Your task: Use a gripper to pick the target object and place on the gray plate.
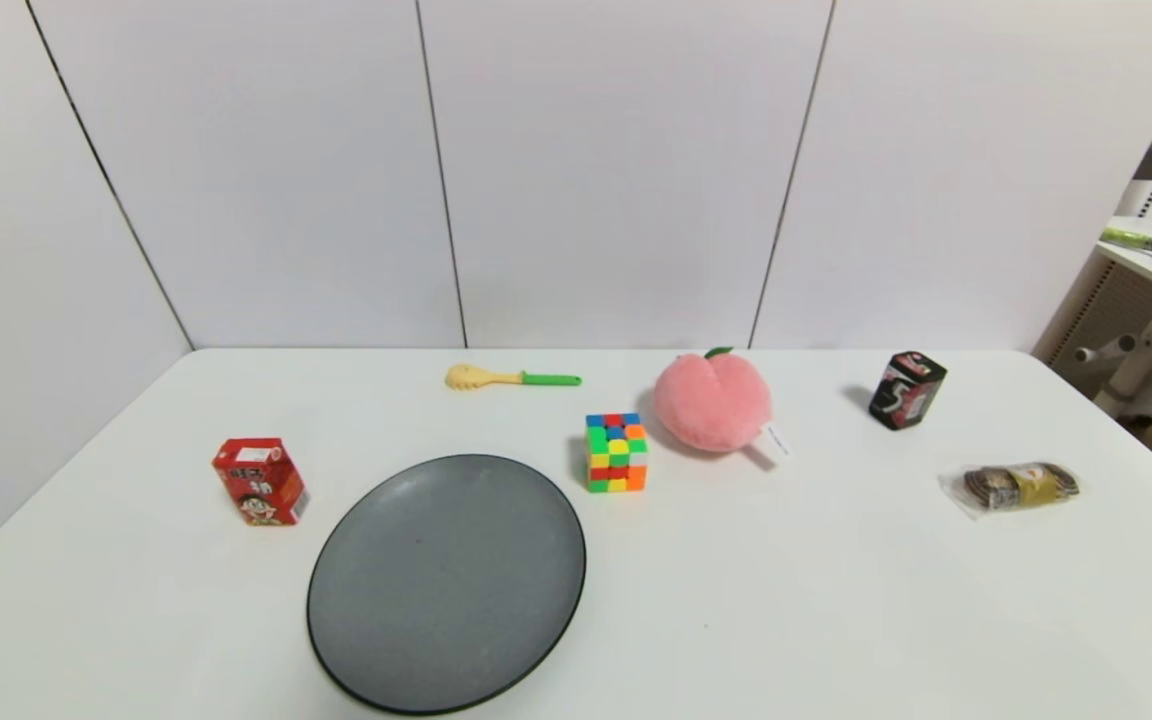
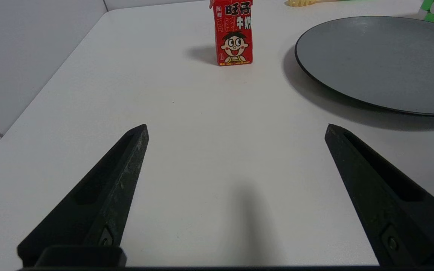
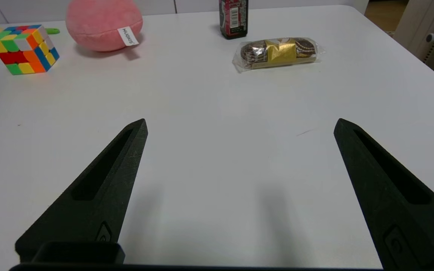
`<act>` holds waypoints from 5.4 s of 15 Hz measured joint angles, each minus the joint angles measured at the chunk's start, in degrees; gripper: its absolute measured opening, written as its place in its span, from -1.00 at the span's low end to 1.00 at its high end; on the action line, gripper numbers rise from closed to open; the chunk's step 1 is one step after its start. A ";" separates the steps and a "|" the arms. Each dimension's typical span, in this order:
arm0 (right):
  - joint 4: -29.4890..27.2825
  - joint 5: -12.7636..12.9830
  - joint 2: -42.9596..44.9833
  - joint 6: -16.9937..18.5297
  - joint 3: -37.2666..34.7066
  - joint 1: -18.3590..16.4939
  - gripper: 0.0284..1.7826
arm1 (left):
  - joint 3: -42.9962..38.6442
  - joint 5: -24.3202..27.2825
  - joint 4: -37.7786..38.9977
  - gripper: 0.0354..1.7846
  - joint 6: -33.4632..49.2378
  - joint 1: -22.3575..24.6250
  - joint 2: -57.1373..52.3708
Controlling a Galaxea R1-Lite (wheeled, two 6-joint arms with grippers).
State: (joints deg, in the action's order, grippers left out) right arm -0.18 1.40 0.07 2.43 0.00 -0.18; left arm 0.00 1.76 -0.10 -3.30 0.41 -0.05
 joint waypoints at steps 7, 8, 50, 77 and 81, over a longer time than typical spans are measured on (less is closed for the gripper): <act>0.02 0.00 0.00 0.00 0.00 0.00 0.92 | 0.00 0.00 0.00 0.89 -0.02 0.00 0.00; 0.00 0.00 0.00 0.00 0.00 0.00 0.92 | 0.00 0.00 0.00 0.89 0.00 0.00 0.00; 0.02 0.00 0.00 0.02 0.00 0.00 0.92 | 113.18 45.42 -22.17 0.89 -40.92 -10.30 125.36; 0.02 0.00 0.00 0.00 0.00 0.00 0.92 | 113.20 55.13 5.17 0.89 -20.59 -11.61 144.23; 0.00 0.02 0.00 0.00 0.00 0.00 0.92 | 113.25 54.97 5.61 0.89 -20.07 -11.46 145.31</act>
State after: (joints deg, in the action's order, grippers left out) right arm -0.18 1.43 0.07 2.43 0.00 -0.18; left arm 113.25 56.72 5.51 -23.37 -11.04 145.26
